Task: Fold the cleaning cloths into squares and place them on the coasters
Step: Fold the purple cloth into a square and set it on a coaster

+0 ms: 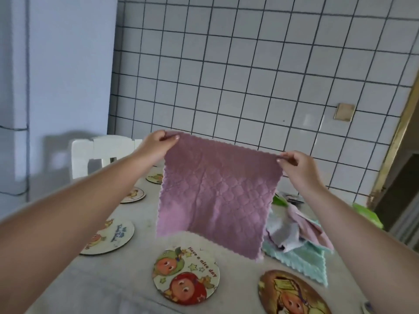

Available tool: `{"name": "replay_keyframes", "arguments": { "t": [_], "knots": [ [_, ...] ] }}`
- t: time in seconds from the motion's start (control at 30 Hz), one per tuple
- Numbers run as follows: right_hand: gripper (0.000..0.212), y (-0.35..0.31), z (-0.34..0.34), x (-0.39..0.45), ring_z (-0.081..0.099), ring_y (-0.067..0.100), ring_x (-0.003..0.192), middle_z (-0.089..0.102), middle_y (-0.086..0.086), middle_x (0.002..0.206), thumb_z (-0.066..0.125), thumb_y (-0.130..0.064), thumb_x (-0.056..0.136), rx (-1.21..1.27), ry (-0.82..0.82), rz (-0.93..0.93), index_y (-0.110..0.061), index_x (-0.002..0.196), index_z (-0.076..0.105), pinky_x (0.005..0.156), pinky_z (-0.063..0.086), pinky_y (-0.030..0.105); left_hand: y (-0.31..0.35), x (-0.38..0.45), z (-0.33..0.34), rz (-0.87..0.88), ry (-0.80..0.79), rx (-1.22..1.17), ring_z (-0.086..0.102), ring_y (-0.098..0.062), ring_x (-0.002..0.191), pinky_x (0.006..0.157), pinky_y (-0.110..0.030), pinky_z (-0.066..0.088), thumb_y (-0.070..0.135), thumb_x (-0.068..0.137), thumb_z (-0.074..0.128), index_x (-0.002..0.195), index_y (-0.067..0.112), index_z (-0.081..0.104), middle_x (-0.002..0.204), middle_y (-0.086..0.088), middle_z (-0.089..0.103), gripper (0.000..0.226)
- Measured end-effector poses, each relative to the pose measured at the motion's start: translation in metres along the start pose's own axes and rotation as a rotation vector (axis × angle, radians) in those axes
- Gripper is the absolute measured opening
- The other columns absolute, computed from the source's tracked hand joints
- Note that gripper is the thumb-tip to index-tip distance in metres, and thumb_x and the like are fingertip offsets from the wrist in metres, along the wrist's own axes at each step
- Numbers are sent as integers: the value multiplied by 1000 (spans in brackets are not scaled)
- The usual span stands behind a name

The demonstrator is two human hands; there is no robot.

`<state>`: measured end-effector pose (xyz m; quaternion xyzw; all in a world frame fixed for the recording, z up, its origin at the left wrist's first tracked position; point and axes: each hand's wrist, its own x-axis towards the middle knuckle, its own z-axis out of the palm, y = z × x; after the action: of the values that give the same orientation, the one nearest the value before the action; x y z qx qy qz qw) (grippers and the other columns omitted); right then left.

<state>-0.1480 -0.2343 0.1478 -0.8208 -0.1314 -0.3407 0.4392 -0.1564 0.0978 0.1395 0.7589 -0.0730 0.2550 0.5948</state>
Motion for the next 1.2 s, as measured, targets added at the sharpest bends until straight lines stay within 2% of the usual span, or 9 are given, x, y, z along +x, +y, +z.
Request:
{"name": "replay_keyframes", "arguments": {
  "t": [0.17, 0.3, 0.4, 0.5, 0.67, 0.77, 0.97, 1.1, 1.2],
  "knots": [
    [13, 5, 21, -36, 47, 19, 70, 50, -2, 74, 54, -34, 90, 343, 15, 216, -26, 79, 55, 64, 40, 36, -10, -40, -13, 2, 0, -157, 63, -23, 98, 93, -49, 48, 28, 94, 51, 100, 27, 62, 101, -4, 67, 13],
    [17, 27, 40, -94, 52, 18, 83, 53, -3, 83, 48, -41, 90, 263, -11, 307, -28, 82, 53, 76, 42, 39, -48, -90, -19, -100, -24, -70, 60, -37, 98, 91, -56, 47, 28, 93, 50, 95, 28, 64, 104, -18, 64, 14],
    [18, 48, 50, -147, 51, 18, 79, 53, -3, 79, 49, -35, 93, 267, -81, 377, -25, 79, 56, 70, 38, 35, -81, -134, -22, -256, 2, -117, 62, -25, 86, 80, -44, 51, 21, 93, 50, 87, 28, 66, 95, -9, 64, 18],
    [18, 65, 53, -192, 59, 24, 81, 60, -1, 79, 52, -34, 92, 292, -184, 514, -32, 76, 61, 71, 45, 41, -107, -172, -25, -404, -23, -94, 61, -25, 92, 85, -49, 47, 22, 92, 54, 88, 26, 70, 92, -4, 66, 17],
    [37, 72, 46, -222, 63, 21, 82, 66, -1, 82, 58, -58, 77, 173, -266, 510, -22, 83, 62, 76, 46, 42, -125, -204, -27, -521, -117, -103, 61, -6, 72, 67, -29, 43, 21, 92, 52, 77, 29, 72, 74, 7, 68, 26],
    [18, 68, 48, -214, 59, 12, 78, 64, -1, 82, 54, -32, 89, 103, -312, 488, -16, 83, 59, 66, 41, 28, -132, -202, -30, -495, -135, 27, 51, -2, 58, 55, -23, 38, 28, 90, 54, 68, 26, 67, 59, 12, 56, 25],
    [8, 85, 68, -185, 60, 10, 67, 66, -5, 75, 59, -28, 86, -32, -384, 416, -22, 83, 55, 56, 38, 26, -141, -173, -33, -249, -211, 424, 50, 2, 55, 52, -14, 38, 27, 87, 59, 80, 24, 59, 61, 13, 56, 8],
    [15, 102, 78, -173, 57, 13, 68, 64, -2, 81, 61, -28, 85, -122, -412, 392, -22, 82, 47, 56, 37, 27, -153, -154, -29, -173, -221, 539, 50, -6, 59, 59, -27, 39, 29, 84, 63, 76, 23, 56, 69, 5, 58, 12],
    [16, 109, 81, -173, 58, 9, 74, 62, -6, 87, 62, -26, 85, -171, -425, 372, -24, 83, 46, 57, 38, 24, -160, -147, -25, -147, -235, 595, 54, -2, 64, 57, -17, 38, 28, 83, 64, 80, 25, 55, 73, 8, 62, 10]
  ]
}}
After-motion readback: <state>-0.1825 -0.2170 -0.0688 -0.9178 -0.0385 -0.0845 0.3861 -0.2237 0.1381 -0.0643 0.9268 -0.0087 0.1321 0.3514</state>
